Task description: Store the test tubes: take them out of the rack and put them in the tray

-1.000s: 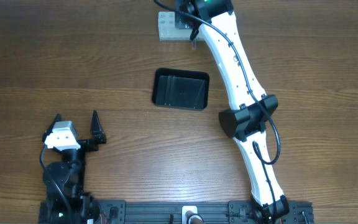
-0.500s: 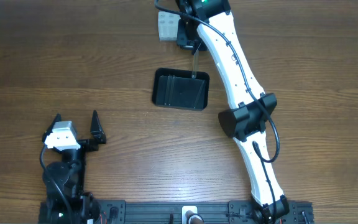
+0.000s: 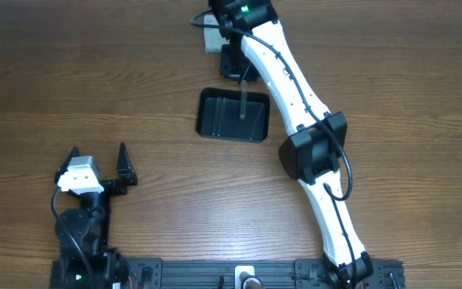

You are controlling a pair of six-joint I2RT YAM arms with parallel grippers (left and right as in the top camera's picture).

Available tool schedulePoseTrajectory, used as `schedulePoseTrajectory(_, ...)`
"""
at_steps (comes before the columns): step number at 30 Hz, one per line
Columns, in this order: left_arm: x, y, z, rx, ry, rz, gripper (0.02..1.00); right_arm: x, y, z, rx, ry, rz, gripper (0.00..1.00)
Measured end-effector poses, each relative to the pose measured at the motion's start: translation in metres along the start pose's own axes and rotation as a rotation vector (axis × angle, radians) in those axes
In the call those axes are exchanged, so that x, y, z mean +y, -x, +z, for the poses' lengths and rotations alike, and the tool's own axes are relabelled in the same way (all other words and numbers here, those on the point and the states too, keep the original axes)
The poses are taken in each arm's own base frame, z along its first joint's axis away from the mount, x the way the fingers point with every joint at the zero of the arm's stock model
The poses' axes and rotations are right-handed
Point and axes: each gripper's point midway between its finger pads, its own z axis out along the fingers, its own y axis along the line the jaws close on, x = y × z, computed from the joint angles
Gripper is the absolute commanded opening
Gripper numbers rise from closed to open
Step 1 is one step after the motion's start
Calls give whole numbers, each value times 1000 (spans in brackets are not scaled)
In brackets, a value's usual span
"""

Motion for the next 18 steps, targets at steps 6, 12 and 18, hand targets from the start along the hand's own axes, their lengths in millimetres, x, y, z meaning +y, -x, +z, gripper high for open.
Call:
schedulePoseTrajectory(6, 0, 0, 0, 0, 0, 0, 998, 2, -9, 14, 45, -9, -9, 99)
schedulePoseTrajectory(12, 0, 0, 0, 0, 0, 0, 998, -1, -17, 34, 85, -31, -12, 99)
schedulePoseTrajectory(18, 0, 0, 0, 0, 0, 0, 998, -2, -22, 46, 110, -42, 1, 102)
